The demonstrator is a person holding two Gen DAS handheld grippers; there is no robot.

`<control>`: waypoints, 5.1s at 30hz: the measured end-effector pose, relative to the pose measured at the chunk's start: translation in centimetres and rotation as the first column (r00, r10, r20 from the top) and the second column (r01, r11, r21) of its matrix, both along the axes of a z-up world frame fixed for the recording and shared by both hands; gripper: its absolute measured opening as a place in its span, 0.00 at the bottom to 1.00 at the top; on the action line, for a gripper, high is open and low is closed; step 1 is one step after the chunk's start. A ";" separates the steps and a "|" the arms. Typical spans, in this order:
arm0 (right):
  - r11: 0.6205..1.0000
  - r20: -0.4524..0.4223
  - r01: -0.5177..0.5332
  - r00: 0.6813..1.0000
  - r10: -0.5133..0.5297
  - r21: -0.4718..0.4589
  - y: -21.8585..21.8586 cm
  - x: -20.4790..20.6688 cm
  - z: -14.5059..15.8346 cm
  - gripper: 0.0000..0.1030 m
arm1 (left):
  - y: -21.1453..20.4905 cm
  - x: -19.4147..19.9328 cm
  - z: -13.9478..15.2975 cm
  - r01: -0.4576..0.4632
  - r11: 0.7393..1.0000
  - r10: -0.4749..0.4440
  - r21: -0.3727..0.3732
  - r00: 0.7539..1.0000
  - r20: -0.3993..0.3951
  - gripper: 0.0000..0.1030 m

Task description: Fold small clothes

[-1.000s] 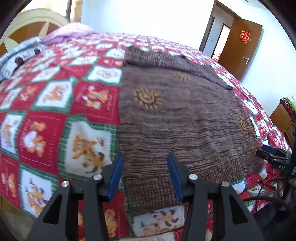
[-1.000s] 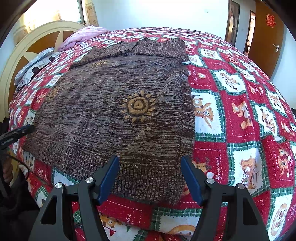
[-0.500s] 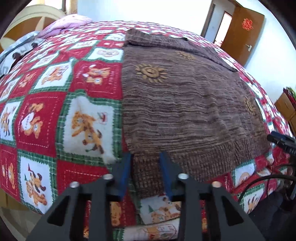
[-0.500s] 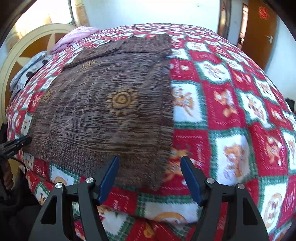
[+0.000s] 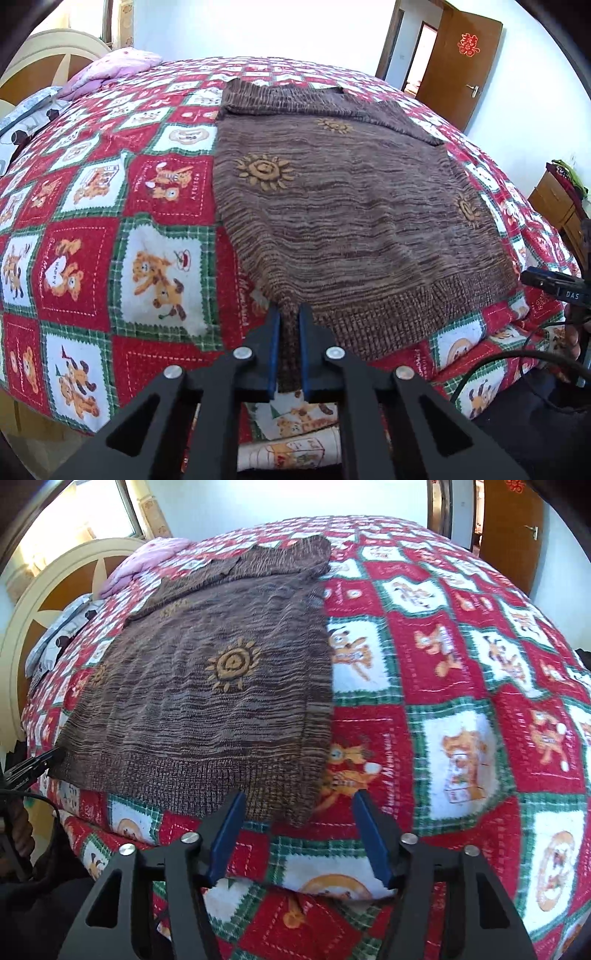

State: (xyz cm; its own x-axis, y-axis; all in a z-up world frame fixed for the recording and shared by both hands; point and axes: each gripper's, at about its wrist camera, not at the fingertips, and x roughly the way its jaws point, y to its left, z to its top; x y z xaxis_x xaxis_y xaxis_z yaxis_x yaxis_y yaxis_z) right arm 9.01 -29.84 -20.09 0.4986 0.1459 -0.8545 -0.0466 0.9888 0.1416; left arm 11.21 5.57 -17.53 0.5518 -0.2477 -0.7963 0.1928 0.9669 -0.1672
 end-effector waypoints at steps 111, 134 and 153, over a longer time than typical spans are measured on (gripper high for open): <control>0.974 0.240 -0.031 0.967 0.086 -0.223 8.8 43.8 5.7 0.43 | 2.0 35.6 1.8 -0.239 0.943 0.209 0.231 0.967 0.145 0.69; 0.958 0.223 -0.042 0.969 0.109 -0.284 5.7 44.6 6.8 0.44 | 3.6 38.5 3.5 -0.337 0.913 0.311 0.231 0.940 0.144 0.79; 0.896 0.048 -0.287 0.946 0.321 -0.339 4.8 42.3 2.4 0.06 | -3.5 35.1 3.5 0.077 0.960 -0.139 0.270 0.966 0.218 0.79</control>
